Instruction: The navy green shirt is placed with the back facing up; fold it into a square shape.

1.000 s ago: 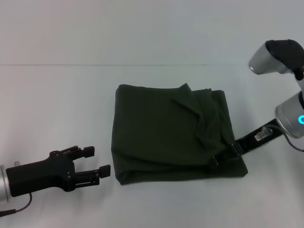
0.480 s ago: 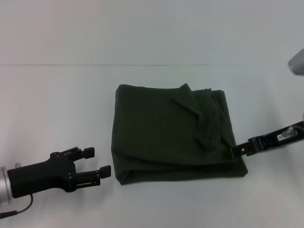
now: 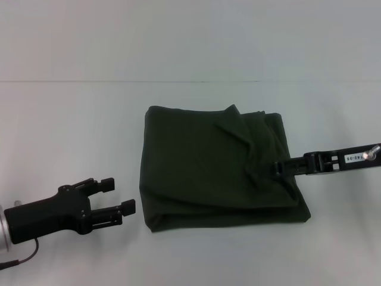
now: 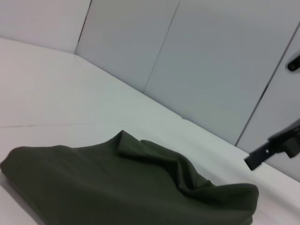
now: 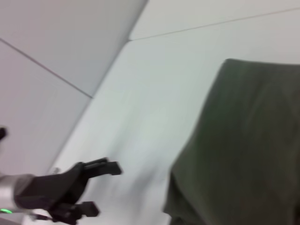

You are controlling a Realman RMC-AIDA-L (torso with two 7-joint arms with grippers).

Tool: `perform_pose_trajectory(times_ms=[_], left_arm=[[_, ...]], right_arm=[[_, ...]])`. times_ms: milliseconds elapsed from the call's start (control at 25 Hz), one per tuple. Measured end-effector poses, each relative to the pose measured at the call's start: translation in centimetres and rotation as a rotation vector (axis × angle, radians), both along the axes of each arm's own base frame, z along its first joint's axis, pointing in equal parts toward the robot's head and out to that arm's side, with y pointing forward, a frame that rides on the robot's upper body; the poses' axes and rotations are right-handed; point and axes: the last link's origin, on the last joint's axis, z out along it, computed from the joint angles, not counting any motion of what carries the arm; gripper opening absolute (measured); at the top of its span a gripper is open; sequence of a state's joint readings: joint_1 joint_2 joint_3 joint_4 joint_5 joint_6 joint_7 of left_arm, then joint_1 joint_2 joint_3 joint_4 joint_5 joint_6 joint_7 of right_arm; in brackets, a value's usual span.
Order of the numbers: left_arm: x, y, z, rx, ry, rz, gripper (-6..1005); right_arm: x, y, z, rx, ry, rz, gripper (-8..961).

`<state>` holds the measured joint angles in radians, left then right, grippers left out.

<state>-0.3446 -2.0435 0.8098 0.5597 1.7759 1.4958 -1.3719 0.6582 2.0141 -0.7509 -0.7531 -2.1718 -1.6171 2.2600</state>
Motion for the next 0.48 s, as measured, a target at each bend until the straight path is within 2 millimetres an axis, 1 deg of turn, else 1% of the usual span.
perform_pose_trajectory(times_ms=[120, 320, 480], left_arm=[[0.1, 0.0, 0.2, 0.001, -0.013, -0.001, 904], [0.4, 0.1, 0.2, -0.001, -0.018, -0.014, 904], [0.7, 0.4, 0.2, -0.004, -0.015, -0.026, 904]], right_arm=[[0.5, -0.5, -0.7, 0.002, 0.085, -0.033, 914], [0.2, -0.8, -1.4, 0.000, 0.158, -0.049, 914], [0.2, -0.9, -2.6, -0.036, 0.139, -0.067, 914]])
